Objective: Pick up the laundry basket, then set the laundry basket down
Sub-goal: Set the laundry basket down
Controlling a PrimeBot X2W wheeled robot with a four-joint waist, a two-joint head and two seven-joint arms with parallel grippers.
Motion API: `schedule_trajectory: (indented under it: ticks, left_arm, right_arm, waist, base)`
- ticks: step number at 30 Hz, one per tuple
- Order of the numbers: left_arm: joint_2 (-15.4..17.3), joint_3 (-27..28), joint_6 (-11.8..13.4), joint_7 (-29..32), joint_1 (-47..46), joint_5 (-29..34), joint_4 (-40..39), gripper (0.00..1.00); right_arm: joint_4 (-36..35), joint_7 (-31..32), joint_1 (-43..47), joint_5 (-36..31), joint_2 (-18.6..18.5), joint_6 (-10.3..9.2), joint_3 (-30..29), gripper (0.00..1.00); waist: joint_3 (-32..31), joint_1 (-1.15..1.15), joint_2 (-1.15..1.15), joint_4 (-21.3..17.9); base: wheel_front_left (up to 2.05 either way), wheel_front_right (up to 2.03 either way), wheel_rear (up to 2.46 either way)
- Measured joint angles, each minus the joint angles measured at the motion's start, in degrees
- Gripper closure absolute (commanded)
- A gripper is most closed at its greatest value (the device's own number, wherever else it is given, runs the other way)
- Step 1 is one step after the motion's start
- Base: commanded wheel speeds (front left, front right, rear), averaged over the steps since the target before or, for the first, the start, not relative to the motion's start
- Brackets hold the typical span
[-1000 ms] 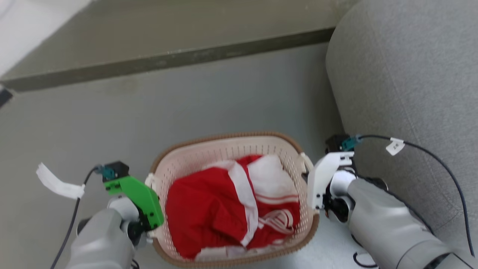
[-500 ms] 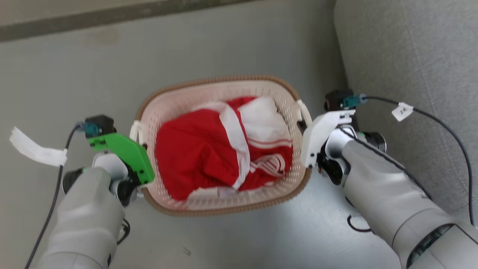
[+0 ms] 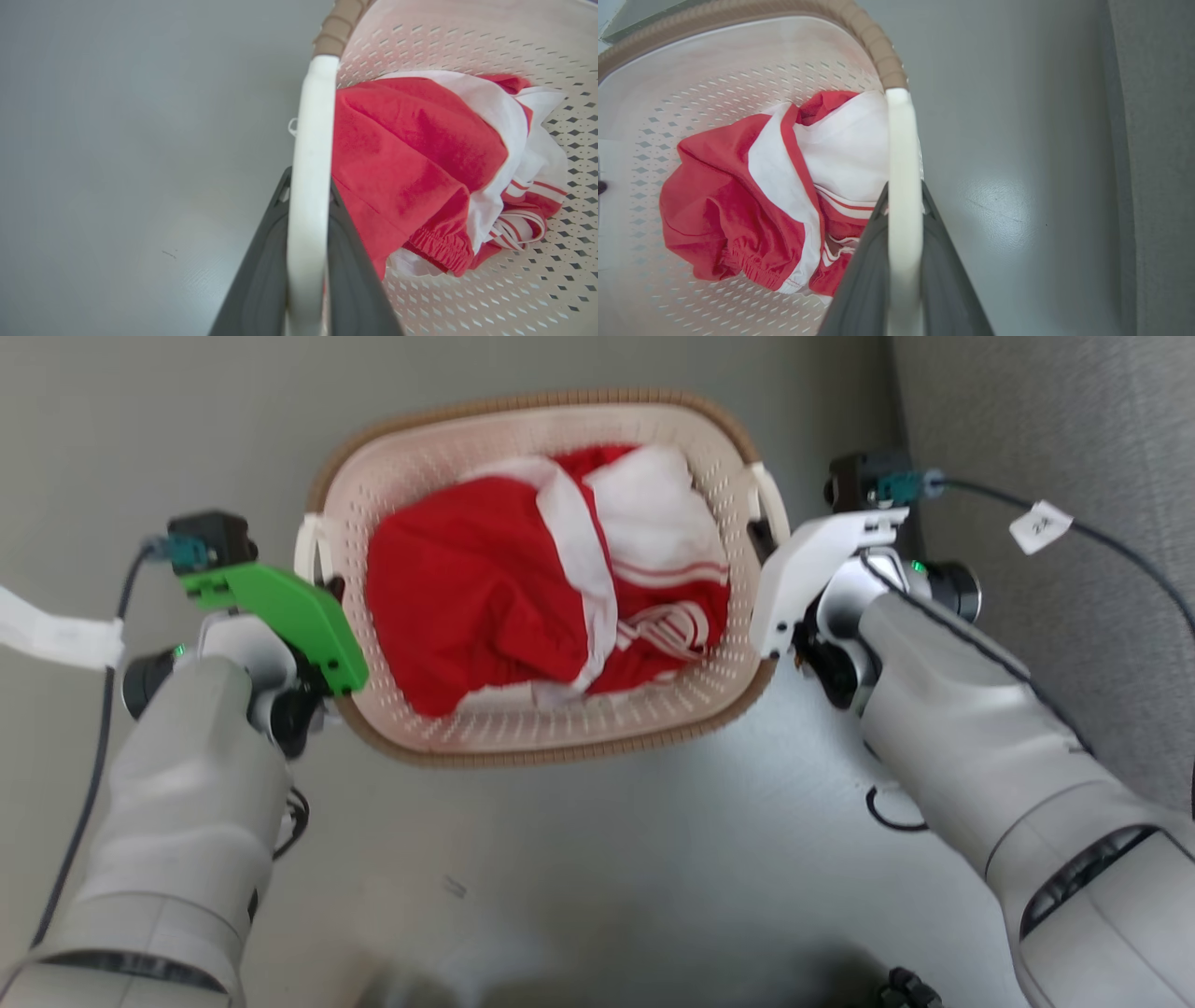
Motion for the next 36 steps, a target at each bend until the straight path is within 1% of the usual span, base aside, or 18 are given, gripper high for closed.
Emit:
schedule_trajectory:
  ticks: [4, 5, 21, 28, 36]
  left_arm:
    - [0.2, 0.1, 0.0, -0.6, -2.3, 0.0, -0.3, 1.0]
    - [0.3, 0.2, 0.0, -0.6, -2.8, 0.0, -0.4, 1.0]
    - [0.7, 0.3, 0.0, -3.6, -9.3, 0.7, -1.4, 1.0]
    - [0.3, 0.1, 0.0, -4.6, -10.1, 1.0, -0.6, 1.0]
    - [0.1, -0.1, -0.1, -5.1, -10.6, 1.0, 0.3, 1.0]
  right_arm:
    - [0.1, -0.6, -2.4, -0.4, -0.2, -0.05, -0.1, 1.0]
    - [0.1, -1.0, -3.0, -0.5, -0.2, -0.41, -0.1, 1.0]
    - [1.0, -4.1, -9.6, -0.9, -0.5, -0.88, -1.7, 1.0]
    - [2.1, -4.7, -10.4, -0.9, -0.5, -0.88, -1.6, 1.0]
    - [2.9, -5.0, -10.7, -0.9, -0.2, -0.88, -1.5, 1.0]
  waist:
    - [2.9, 0.0, 0.0, 0.2]
    - [3.6, 0.0, 0.0, 0.3]
    - [13.3, -0.01, 0.0, 1.5]
    - [15.9, -0.01, 0.0, 2.2]
    - [17.1, -0.01, 0.0, 2.7]
  base:
    - [0.0, 0.0, 0.0]
    - [0.0, 0.0, 0.0]
    - [0.0, 0.0, 0.0]
    - [0.0, 0.0, 0.0]
    - [0.0, 0.0, 0.0]
